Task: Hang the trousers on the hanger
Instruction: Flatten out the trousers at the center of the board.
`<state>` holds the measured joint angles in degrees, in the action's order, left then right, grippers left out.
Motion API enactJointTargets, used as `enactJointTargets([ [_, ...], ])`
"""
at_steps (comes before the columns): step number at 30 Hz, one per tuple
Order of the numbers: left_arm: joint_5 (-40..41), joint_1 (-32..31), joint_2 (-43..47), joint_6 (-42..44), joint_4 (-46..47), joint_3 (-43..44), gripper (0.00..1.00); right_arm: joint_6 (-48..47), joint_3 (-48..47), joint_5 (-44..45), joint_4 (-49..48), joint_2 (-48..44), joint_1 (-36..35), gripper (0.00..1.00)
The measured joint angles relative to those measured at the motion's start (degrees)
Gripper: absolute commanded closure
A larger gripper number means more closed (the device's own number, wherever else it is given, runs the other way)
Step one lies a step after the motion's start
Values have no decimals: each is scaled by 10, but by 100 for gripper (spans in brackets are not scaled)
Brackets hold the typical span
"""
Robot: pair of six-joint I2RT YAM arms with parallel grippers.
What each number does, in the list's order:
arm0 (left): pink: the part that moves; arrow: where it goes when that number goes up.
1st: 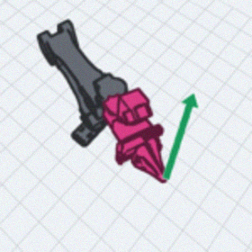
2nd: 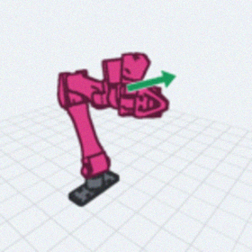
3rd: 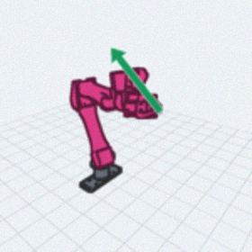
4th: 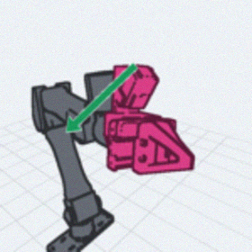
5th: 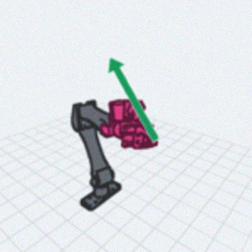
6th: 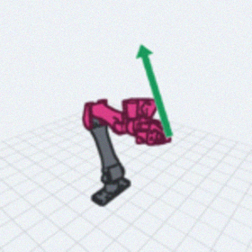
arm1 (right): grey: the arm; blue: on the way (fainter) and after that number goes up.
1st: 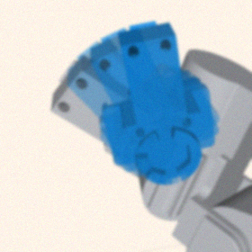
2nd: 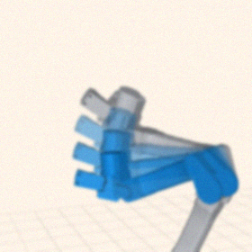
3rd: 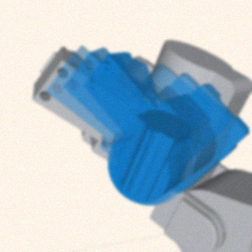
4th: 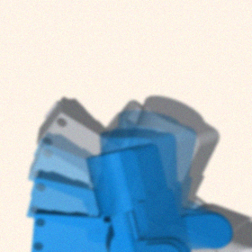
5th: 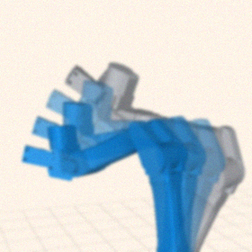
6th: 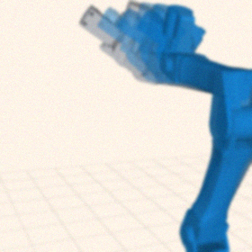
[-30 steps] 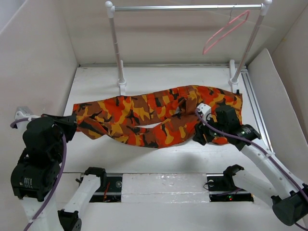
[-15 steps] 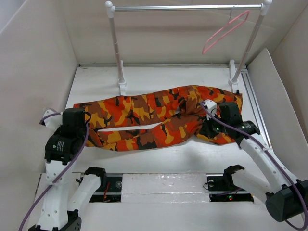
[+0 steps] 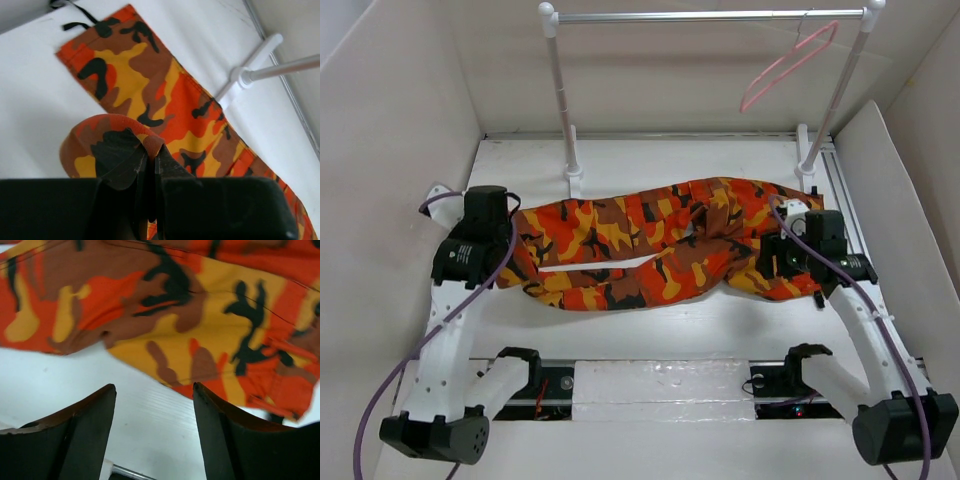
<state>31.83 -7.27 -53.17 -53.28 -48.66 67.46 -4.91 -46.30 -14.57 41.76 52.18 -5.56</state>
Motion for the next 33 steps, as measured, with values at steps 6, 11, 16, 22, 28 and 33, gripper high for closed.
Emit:
enactJointTargets([
  [6, -81, 0, -28, 40, 83, 21, 100, 40, -1, 71, 22, 1, 102, 31],
  [11, -143, 0, -29, 70, 148, 61, 100, 76, -1, 106, 25, 67, 228, 33],
  [16, -184, 0, -14, 88, 182, 61, 100, 100, -2, 138, 29, 153, 316, 34],
  [22, -204, 0, 8, 103, 202, 55, 100, 114, -2, 169, 18, 250, 360, 33],
  [28, -209, 0, 8, 114, 202, 53, 100, 115, 3, 114, -40, 326, 360, 66],
  [33, -192, 0, -9, 133, 185, 70, 100, 90, -12, 78, -54, 339, 363, 100],
])
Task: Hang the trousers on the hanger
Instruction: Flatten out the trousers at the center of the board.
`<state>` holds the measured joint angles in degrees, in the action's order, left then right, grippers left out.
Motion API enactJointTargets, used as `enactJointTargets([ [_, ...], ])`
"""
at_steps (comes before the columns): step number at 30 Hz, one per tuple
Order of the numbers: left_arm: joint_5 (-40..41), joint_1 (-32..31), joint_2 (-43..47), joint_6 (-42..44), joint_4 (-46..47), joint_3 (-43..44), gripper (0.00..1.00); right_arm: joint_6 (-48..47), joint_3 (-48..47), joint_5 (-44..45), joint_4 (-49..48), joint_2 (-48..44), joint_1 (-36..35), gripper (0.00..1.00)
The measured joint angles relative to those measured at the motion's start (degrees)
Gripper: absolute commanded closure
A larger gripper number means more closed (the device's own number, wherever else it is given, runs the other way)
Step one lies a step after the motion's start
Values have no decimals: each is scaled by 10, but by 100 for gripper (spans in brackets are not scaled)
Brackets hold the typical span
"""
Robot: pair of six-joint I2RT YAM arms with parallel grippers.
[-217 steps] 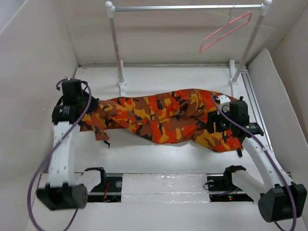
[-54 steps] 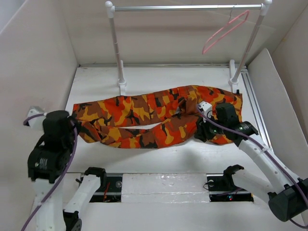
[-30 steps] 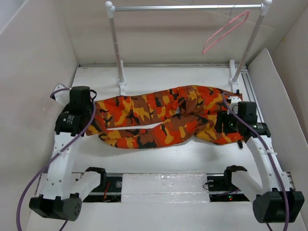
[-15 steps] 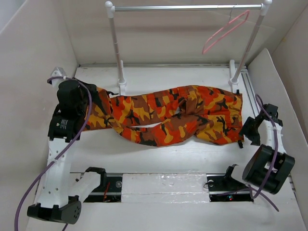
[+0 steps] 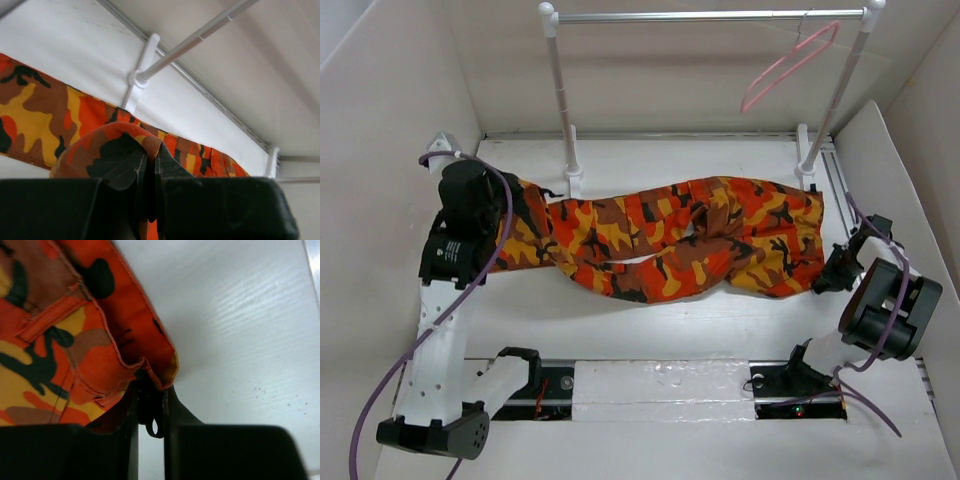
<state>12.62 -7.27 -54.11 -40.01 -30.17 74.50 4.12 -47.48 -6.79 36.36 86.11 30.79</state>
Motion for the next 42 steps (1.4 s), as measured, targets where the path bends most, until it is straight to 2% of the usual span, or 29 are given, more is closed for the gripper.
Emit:
enactJointTargets([
  [3, 31, 0, -46, 25, -30, 61, 100, -2, -35, -10, 18, -17, 0, 100],
  [6, 69, 0, -85, 52, -40, 118, 100, 6, -116, -3, 54, -85, 0, 100],
  [8, 90, 0, -99, 66, -44, 132, 100, 9, -160, 1, 65, -100, 0, 100],
  [9, 96, 0, -102, 71, -47, 133, 100, 14, -234, 7, 61, -121, 0, 100],
  [10, 100, 0, -106, 77, -51, 133, 100, 17, -269, 15, 64, -125, 0, 100],
  [13, 97, 3, -137, 91, -73, 138, 100, 20, -333, 47, 64, -118, 0, 100],
  [15, 57, 26, -166, 99, -80, 137, 100, 22, -349, 67, 68, -100, 0, 100],
  [18, -68, 134, -197, 113, -67, 86, 100, 22, -349, 90, 82, -51, 2, 100],
  [21, -126, 231, -212, 105, -83, 22, 100, 28, -349, 109, 101, 7, 7, 100],
  [24, -192, 289, -204, 75, -107, -13, 100, 40, -359, 125, 123, 65, 12, 100],
  [27, -248, 310, -181, 45, -112, -17, 100, 52, -382, 130, 150, 106, 13, 100],
  [29, -257, 312, -145, 29, -105, -35, 100, 58, -389, 137, 158, 110, 13, 100],
  [33, -196, 318, -50, 5, -120, -94, 100, 68, -330, 156, 144, 56, 20, 100],
  [34, -172, 318, -35, 1, -133, -97, 100, 69, -302, 157, 141, 37, 25, 98],
  [35, -152, 318, -23, -2, -140, -98, 100, 69, -276, 157, 143, 22, 34, 82],
  [37, -126, 317, -8, -4, -139, -103, 100, 65, -241, 153, 148, 8, 53, 69],
  [38, -114, 316, 2, -6, -133, -113, 99, 64, -238, 153, 156, 8, 60, 53],
  [42, -81, 315, 23, -15, -127, -174, 89, 56, -269, 153, 165, -5, 36, 44],
])
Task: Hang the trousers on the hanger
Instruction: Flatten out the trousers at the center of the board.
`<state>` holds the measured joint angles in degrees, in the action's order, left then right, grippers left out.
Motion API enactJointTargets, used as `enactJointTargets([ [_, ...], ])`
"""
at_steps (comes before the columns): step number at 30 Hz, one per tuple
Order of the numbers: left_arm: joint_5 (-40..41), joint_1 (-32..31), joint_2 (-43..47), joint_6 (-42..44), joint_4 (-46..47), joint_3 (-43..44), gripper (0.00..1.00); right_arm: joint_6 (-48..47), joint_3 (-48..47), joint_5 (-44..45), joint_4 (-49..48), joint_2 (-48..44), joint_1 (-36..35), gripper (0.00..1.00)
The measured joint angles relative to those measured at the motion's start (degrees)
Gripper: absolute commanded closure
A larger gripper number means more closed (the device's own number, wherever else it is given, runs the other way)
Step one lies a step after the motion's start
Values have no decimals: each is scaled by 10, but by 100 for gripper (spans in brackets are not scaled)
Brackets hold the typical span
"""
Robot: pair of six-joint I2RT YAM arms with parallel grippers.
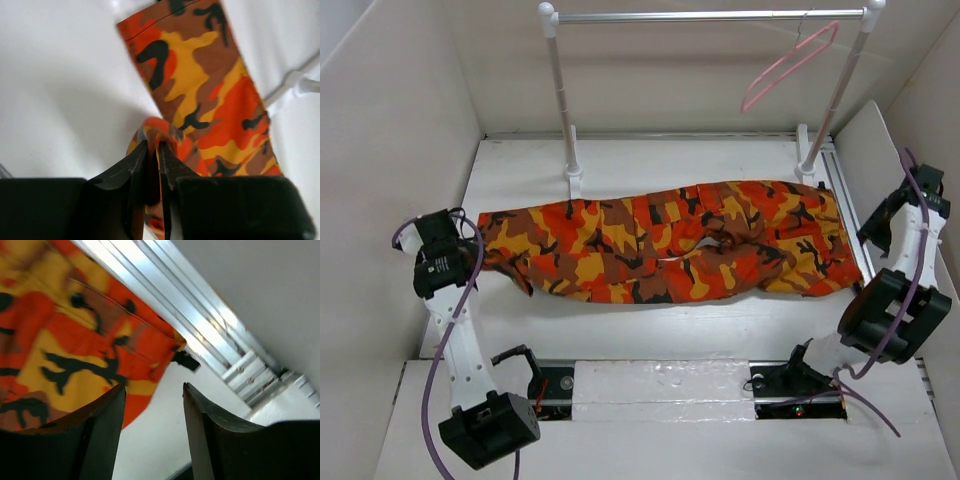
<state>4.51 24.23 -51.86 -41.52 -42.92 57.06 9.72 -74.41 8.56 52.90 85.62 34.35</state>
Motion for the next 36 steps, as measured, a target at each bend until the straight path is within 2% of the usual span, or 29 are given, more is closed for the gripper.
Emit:
enactJointTargets([
  [1, 7, 0, 1, -4, -5, -13, 79, -3, -19, 2, 1, -8, -22, 44],
  [3, 16, 0, 1, -15, -17, -24, 67, -5, -61, 8, -4, -31, -87, 48],
  [4, 19, 0, 1, -20, -21, -25, 48, -5, -76, 10, -13, -49, -122, 49],
  [6, 23, 0, 5, -25, -23, -25, 39, -5, -81, 9, -35, -103, -203, 57],
  [7, 28, 0, 7, -28, -25, -23, 38, -4, -76, 3, -41, -134, -242, 62],
  [10, 48, -2, 7, -29, -40, 3, 40, -5, -17, -37, -91, -238, -345, 100],
  [15, 113, -16, 9, -27, -68, 114, 41, 0, 158, -144, -175, -348, -479, 100],
  [17, 151, -23, 31, -21, -60, 123, 41, -5, 210, -177, -185, -347, -557, 100],
  [19, 154, -24, 52, -3, -48, 91, 38, -14, 234, -195, -185, -316, -633, 100],
  [22, 91, -24, 66, 23, -31, 5, 39, -33, 241, -193, -188, -276, -720, 68],
  [23, 66, -24, 59, 22, -24, -26, 37, -43, 241, -195, -194, -268, -739, 52],
  [24, 46, -26, 54, 17, -21, -55, 36, -54, 241, -200, -201, -259, -751, 46],
  [26, 22, -28, 37, 2, -27, -102, 33, -86, 233, -210, -210, -235, -772, 42],
  [30, 31, -21, 47, -45, -62, -110, 30, -135, 204, -215, -214, -175, -803, 42],
  [33, 51, -19, 68, -94, -83, -99, 29, -157, 207, -216, -207, -185, -812, 42],
  [34, 56, -17, 76, -110, -87, -96, 24, -162, 210, -216, -208, -197, -812, 42],
  [36, 60, -17, 90, -136, -87, -96, 23, -169, 221, -216, -207, -233, -812, 43],
])
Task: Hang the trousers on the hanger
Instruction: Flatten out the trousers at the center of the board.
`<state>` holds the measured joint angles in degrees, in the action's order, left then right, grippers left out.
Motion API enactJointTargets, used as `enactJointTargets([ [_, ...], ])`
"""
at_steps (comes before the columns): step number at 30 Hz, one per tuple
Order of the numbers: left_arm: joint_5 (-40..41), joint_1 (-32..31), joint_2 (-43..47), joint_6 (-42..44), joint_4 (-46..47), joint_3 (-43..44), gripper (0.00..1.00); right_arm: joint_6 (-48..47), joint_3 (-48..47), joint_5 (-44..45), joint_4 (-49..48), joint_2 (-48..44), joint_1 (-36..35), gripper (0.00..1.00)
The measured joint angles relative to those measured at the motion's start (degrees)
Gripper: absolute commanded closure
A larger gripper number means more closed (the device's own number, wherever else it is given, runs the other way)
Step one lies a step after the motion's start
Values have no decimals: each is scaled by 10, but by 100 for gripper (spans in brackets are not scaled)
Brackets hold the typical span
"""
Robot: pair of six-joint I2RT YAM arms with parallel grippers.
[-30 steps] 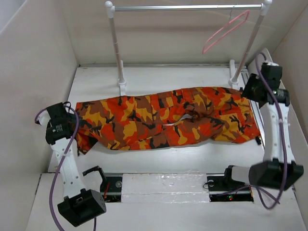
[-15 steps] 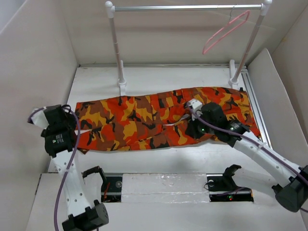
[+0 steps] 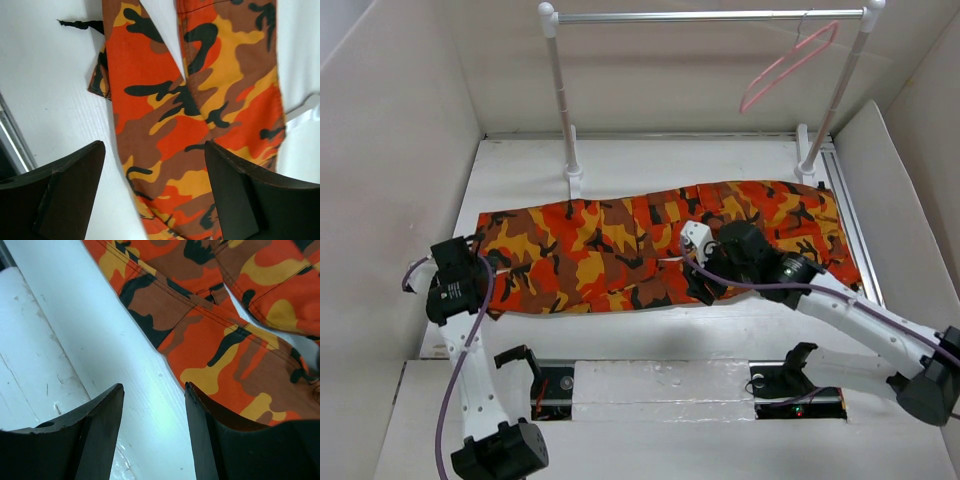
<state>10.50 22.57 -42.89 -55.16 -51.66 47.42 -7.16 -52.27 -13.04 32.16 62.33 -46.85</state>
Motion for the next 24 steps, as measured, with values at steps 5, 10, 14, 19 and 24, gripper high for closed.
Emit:
enactJointTargets([
  [5, -10, 10, -27, -45, 16, -10, 31, -10, 19, -1, 14, -70, 0, 42],
  [10, -5, 13, -130, -64, 45, -17, 35, -22, 20, -1, 44, -93, 0, 42],
  [14, -15, 26, -156, -64, 74, -17, 39, -26, 20, -1, 63, -111, 0, 42],
  [19, -80, 178, -189, -14, 117, -30, 37, -34, 20, -1, 83, -111, 0, 43],
  [24, -96, 195, -203, 35, 126, -20, 34, -37, 20, -4, 89, -105, 1, 43],
])
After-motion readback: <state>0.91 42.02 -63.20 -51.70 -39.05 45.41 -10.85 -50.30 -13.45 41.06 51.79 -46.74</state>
